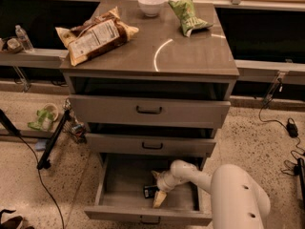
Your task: Pick rxbar blueberry from bottom drawer and place on counter
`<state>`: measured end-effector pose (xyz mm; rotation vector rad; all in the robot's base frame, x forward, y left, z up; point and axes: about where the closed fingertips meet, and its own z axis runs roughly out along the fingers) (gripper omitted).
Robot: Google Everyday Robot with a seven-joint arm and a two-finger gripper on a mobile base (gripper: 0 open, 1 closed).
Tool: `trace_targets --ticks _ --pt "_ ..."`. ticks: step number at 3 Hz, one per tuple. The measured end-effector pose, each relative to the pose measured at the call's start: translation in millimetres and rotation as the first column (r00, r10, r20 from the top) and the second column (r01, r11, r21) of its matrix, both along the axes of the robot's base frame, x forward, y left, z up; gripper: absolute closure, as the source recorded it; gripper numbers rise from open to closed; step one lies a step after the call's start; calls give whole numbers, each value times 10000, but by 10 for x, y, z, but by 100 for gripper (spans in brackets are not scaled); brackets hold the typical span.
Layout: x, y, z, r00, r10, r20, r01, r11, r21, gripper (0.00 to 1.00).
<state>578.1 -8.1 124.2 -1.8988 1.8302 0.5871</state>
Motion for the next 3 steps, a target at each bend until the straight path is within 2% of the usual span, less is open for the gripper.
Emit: trace_targets --ticks 2,3 --pt "141 -84 -190 9990 -372 -247 375 9992 123 0" --pt "182 -102 -244 9985 -464 -306 470 9987 175 15"
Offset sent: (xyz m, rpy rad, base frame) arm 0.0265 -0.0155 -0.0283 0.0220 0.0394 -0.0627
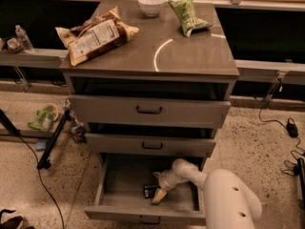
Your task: Pick rxbar blueberry from bottom drawer and place on counter
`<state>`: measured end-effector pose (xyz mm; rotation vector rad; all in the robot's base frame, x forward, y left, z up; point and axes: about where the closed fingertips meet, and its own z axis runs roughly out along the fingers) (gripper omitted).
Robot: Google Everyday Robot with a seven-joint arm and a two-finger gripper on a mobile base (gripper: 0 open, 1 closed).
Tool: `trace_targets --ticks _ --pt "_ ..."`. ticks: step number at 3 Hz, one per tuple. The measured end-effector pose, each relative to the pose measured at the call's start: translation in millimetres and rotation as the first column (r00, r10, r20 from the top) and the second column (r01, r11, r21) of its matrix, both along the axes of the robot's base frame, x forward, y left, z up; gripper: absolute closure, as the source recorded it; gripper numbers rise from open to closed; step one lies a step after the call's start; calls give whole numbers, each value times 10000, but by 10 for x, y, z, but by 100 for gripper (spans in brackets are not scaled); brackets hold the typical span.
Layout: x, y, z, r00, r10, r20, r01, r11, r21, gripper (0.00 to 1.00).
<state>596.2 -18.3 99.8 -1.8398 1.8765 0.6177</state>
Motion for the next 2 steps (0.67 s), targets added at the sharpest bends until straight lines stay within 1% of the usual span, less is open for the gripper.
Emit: trace_targets --ticks 2 --pt "36 -19 -25 10000 -76 -17 76 10000 -58 62"
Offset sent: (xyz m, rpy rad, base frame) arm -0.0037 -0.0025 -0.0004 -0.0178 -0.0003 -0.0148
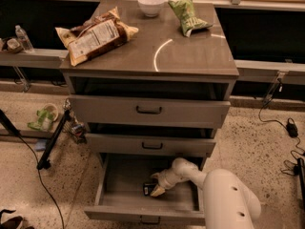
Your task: Pick rxbar blueberry from bottom drawer and place on counter
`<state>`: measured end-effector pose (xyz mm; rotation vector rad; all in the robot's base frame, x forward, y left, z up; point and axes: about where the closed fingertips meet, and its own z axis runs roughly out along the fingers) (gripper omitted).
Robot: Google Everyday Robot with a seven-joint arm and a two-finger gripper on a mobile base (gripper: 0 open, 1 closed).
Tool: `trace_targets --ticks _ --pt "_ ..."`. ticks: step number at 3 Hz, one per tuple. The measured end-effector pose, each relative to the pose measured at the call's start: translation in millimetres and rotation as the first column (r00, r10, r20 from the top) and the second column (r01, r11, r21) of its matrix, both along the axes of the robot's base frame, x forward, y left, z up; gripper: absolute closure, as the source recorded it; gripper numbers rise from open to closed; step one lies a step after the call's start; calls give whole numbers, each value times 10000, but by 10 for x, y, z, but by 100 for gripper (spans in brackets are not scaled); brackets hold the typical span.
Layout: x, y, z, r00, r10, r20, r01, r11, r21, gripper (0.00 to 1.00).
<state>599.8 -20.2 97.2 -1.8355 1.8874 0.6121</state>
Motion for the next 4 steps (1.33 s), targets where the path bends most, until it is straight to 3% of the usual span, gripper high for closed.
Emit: trace_targets --ticks 1,2,3,4 --pt "0 0 54 10000 0 0 0 10000 0 86" --pt "-9 -4 70 10000 -56 19 56 10000 2 100" --pt "-115 -45 197 9975 -664 227 663 9978 28 100" --pt "-79 -390 631 9683 -2417 624 2407 9703 237 100"
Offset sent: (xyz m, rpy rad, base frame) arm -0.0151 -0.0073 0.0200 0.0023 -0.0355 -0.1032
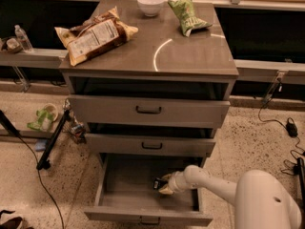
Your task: Pick rxbar blueberry from bottom drawer and place on counter
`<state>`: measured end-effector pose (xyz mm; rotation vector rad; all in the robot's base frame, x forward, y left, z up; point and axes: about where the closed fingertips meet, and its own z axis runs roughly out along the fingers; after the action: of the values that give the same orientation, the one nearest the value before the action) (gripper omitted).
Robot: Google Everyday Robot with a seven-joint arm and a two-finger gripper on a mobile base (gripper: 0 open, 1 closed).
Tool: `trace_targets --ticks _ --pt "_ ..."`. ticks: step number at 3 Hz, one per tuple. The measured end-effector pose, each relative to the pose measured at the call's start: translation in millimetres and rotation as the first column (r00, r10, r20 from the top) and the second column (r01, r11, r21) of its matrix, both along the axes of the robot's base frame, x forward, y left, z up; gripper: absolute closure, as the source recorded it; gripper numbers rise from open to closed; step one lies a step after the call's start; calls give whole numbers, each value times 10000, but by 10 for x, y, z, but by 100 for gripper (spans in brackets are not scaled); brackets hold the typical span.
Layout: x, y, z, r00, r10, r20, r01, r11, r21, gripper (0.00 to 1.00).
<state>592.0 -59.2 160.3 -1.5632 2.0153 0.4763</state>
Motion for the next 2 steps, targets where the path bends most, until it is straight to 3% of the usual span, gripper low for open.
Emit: trace_targets --ticks 1,2 --pt "-73 -549 832 9727 -2157 851 2103 9753 681 100" --pt "-502 -656 1209 9669 -2431 772 2341 9660 1092 100"
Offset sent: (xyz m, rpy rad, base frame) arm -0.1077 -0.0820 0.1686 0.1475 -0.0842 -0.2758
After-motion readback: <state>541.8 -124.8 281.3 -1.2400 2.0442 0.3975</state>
